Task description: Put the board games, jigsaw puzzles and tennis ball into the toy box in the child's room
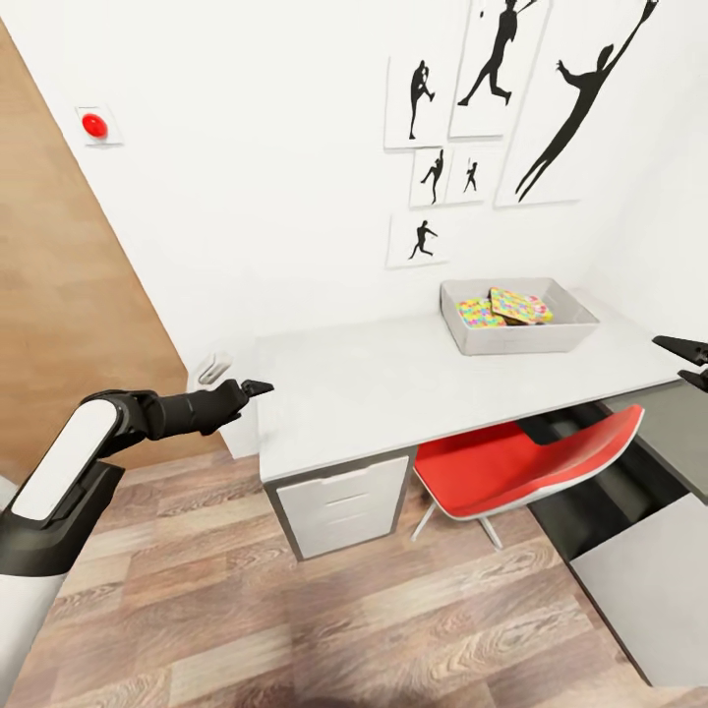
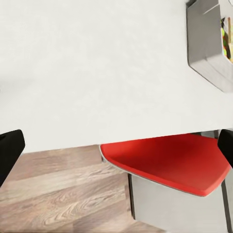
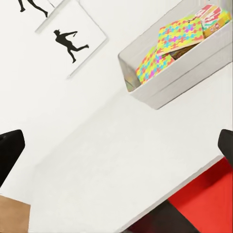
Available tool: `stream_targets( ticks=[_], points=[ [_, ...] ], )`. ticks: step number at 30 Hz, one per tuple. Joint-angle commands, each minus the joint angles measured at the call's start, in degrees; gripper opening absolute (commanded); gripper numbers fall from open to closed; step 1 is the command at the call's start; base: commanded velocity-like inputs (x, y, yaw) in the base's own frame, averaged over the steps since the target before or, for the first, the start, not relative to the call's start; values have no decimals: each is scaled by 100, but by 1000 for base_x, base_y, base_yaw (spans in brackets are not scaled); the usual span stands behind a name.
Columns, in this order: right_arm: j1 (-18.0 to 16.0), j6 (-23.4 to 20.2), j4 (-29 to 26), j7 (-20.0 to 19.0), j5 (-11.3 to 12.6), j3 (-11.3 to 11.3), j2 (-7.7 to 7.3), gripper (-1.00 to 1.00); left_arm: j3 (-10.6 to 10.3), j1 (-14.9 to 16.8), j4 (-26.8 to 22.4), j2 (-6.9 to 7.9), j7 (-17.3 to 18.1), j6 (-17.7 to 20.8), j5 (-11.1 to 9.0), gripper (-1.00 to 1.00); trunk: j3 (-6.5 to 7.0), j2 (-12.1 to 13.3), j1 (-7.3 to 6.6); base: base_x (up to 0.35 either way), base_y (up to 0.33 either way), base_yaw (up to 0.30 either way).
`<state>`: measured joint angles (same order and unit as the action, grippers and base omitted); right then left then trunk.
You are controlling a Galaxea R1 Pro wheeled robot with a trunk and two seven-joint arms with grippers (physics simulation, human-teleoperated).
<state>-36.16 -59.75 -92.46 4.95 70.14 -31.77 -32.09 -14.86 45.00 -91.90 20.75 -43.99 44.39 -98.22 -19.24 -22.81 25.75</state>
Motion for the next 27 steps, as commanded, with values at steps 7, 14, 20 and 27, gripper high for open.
stream_targets(
  ticks=[7, 14, 20, 27],
  points=[
    [368, -25, -3, 3, 52, -102, -4, 100, 251, -356, -8, 13, 84, -32, 1, 100, 55, -11, 4, 0, 0, -50],
    [590, -25, -1, -9, 45, -237, -7, 100, 530, -798, -11, 27, 400, -41, 155, 100, 121, -11, 4, 0, 0, -51],
    [805, -25, 0, -14, 44, -298, -7, 100, 596, -1085, -9, 32, 650, -46, 485, 100, 177, -11, 4, 0, 0, -45],
    [1113, -25, -1, -80, 39, -443, -3, 100, 661, -1581, -5, 32, 1140, -111, 984, 100, 243, -11, 4, 0, 0, -51]
  ],
)
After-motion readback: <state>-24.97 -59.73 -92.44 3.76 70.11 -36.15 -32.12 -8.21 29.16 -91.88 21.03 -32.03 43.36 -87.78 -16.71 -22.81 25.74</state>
